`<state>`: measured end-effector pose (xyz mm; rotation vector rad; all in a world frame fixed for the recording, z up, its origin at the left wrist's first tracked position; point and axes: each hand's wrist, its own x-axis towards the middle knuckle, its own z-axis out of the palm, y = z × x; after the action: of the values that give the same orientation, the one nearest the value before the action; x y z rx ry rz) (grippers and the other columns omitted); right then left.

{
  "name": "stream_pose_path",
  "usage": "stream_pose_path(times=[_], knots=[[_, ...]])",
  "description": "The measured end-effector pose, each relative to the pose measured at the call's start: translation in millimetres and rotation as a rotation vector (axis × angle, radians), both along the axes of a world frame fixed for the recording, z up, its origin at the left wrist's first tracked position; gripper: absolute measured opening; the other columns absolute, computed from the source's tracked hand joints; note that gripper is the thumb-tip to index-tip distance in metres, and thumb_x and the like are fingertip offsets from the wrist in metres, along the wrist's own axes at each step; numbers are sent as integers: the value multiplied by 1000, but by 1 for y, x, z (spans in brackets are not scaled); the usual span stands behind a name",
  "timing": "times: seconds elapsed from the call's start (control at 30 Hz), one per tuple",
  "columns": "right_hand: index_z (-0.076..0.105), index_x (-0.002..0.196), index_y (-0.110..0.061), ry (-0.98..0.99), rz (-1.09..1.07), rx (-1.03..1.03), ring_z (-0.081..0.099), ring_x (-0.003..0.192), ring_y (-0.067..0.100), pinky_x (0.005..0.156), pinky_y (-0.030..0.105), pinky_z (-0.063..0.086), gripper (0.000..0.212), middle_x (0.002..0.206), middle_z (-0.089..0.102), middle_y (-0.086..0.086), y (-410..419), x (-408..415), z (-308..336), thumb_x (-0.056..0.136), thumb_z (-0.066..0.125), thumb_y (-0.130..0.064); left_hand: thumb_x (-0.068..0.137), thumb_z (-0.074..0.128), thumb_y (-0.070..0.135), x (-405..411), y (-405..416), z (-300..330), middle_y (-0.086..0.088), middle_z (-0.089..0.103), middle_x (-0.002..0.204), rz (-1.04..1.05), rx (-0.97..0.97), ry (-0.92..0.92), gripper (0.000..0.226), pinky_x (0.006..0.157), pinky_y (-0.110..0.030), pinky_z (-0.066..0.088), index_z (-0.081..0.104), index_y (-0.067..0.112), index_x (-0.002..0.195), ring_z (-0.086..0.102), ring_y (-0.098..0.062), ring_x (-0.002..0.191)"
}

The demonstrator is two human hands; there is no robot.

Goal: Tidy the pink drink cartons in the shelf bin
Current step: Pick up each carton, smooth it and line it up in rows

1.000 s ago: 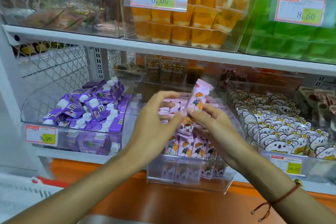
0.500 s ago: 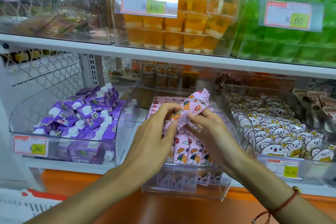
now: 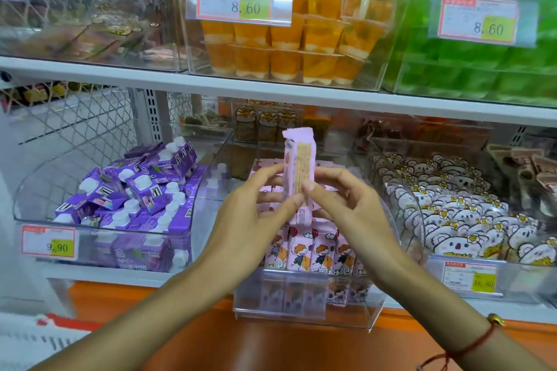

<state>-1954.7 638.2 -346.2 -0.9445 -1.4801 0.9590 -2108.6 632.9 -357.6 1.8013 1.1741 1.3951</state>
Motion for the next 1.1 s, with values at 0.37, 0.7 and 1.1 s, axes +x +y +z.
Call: stream_pose_path(times=[0.37,0.7,1.1], knots=[[57,119,-16,25,29,-201,53,46,1,52,14,49,32,50,53,-14,4,0,0,89,64,-23,93,54,31,5,-3,5,18,57,91,-108,-358,-233,44,52,-8,47,54,11,133,59,12,54],[62,110,-24,-112,74,16,62,98,6,80,13,48,35,102,68,-9,-1,2,-3,82,70,-5,93,49,-7,7,-6,2,14,59,113,-164,-118,-171,38,83,-5,45,50,25,113,59,13,100],[65,106,-8,125,30,-73,70,90,10,75,19,54,35,94,74,1,-2,3,4,78,69,-30,85,69,35,2,-10,8,22,56,109,67,266,229,25,90,-18,40,59,35,108,51,-3,109]])
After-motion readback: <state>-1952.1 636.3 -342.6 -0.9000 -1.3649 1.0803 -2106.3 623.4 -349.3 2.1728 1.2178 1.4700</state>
